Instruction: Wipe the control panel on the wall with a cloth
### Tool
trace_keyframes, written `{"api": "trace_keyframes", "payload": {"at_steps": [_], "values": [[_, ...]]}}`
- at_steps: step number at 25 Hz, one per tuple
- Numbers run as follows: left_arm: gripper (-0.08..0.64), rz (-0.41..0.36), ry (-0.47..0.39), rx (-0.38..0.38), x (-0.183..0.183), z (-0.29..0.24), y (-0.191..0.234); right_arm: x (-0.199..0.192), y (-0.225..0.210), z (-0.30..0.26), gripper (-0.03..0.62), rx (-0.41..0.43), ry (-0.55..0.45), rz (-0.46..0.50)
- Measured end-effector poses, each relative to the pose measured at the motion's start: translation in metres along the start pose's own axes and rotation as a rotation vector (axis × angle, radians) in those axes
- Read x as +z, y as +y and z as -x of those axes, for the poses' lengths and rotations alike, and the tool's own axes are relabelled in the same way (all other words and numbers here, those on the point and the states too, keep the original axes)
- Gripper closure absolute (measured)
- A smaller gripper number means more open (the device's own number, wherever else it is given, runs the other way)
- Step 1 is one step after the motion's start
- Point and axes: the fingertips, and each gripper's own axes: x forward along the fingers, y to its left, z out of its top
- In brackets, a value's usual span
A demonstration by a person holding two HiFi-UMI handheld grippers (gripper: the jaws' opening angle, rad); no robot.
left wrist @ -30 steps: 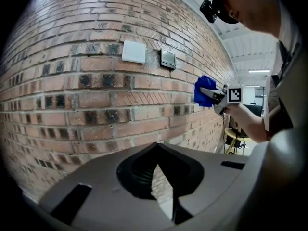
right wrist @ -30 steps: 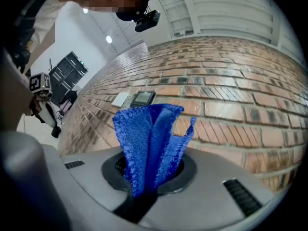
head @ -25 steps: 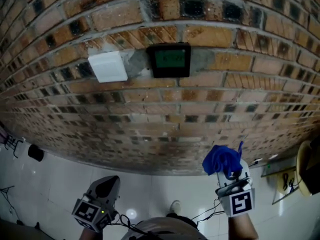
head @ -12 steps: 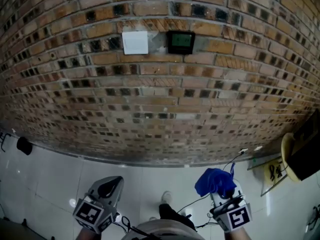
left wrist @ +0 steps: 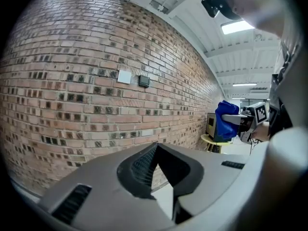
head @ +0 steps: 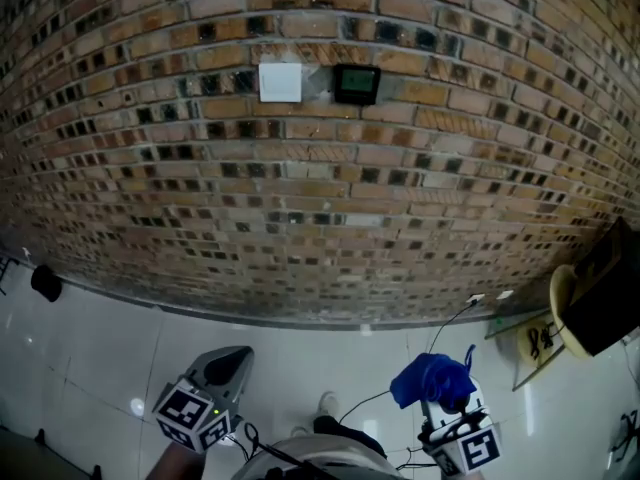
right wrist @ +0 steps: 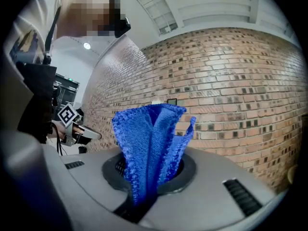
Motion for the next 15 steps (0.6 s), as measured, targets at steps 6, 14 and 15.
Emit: {"api": "trace_keyframes", "payload": {"at_steps": [6,14,15], "values": [[0.558,-0.042,-0.017,-0.01,0.009,0.002,-0.016,0.003,0.005,0.013,0.506,-0.002,-0.02,0.014],[0.558,-0.05,-0.026,-0.026,0.007,0.011,-0.026,0.003,0.016,0.014,0.506,0.013,-0.02,0.032],[0.558,-0.05,-0.028,-0.026,0.007,0.013,-0.026,0.003,0.018,0.013,0.506,0.017,-0.018,0.034]]}}
